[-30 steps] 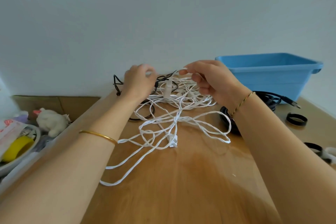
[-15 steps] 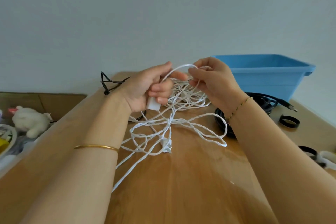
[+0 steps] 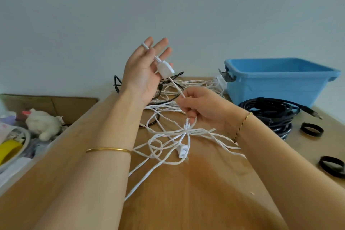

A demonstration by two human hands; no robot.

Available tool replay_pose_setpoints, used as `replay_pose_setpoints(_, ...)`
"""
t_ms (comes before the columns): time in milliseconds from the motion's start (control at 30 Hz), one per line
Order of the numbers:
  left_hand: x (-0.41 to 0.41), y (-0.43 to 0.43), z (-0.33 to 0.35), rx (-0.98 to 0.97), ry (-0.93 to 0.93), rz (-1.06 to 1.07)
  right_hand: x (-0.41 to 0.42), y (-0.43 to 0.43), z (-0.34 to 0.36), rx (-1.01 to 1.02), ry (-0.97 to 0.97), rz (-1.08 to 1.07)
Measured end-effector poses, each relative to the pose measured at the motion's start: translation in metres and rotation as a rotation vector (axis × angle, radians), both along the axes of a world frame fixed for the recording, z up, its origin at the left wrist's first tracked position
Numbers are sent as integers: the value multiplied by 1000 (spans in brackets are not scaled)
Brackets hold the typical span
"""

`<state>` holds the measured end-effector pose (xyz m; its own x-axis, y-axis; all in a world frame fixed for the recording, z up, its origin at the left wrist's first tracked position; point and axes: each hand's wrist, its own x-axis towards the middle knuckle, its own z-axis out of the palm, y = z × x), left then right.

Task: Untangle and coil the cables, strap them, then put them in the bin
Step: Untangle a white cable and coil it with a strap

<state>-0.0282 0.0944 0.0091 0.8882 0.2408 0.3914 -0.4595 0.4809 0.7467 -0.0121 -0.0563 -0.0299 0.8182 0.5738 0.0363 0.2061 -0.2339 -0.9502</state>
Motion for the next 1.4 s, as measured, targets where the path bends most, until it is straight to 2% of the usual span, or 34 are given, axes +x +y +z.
replay_pose_setpoints(167,6,-3,4,-24,-31,133,-2,-16,8,-111,35,279)
replay_pose_setpoints(267,7,7,4,43,-60,293,-5,-19,12,119,207,319)
replay_pose_setpoints(333,7,9,0,224,-70,392,-6,-19,17,247,261,259)
replay_pose_setpoints(367,6,9,-3,351,-83,439,-6,-18,20,234,217,213)
replay_pose_setpoints(467,4,4,-9,818,-67,504,-5,-18,26,122,-27,53)
replay_pose_setpoints(533,2,0,-9,1081,0,477,-3,-21,33,132,-164,-74)
replay_pose_setpoints(633,-3,-8,-7,1224,28,308,1,-28,38,206,-297,-194)
replay_pose_setpoints(733,-9,-17,-4,1278,67,176,3,-32,37,316,-299,-260)
replay_pose_setpoints(767,-11,-20,-4,1239,101,109,3,-32,37,339,-315,-275)
replay_pose_setpoints(867,-19,-27,-2,956,215,-136,0,-31,38,376,-383,-318)
replay_pose_setpoints(1033,-26,-26,5,815,209,-374,3,-28,32,411,-375,-342)
replay_pose_setpoints(1167,-26,-20,10,651,200,-515,6,-28,26,518,-162,-260)
replay_pose_setpoints(1267,-24,-21,11,518,231,-549,5,-23,19,518,-19,-220)
replay_pose_setpoints(1400,-23,-21,22,97,104,-502,1,-4,-4,373,103,-123)
